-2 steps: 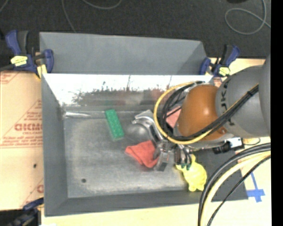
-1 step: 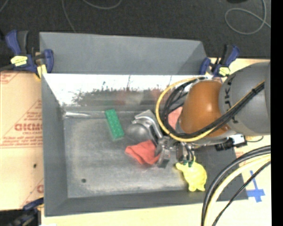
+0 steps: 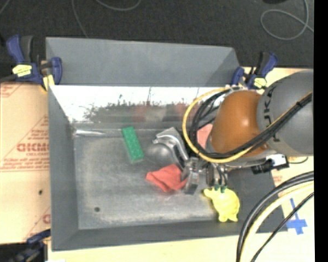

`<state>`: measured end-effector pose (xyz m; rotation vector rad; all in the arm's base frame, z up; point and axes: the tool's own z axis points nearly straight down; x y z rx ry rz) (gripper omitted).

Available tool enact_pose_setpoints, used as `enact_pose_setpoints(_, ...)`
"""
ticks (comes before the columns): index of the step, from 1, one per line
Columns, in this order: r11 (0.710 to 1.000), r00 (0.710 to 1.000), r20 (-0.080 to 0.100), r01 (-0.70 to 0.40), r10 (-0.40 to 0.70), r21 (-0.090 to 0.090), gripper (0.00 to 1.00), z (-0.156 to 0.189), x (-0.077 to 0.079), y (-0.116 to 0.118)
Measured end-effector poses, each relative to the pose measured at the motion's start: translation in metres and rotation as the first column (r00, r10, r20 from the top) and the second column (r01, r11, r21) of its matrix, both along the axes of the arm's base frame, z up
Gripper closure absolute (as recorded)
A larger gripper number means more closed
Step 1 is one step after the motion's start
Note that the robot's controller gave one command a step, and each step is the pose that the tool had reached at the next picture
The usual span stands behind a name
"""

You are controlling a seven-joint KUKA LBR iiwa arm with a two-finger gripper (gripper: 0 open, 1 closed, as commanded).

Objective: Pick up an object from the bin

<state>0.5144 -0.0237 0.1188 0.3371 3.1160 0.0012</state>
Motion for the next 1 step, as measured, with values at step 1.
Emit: enact_pose_setpoints(1,1.0,1.0,0.004,0.0,0.0,0.0,1.0,0.0176,0.0006,-0.0002)
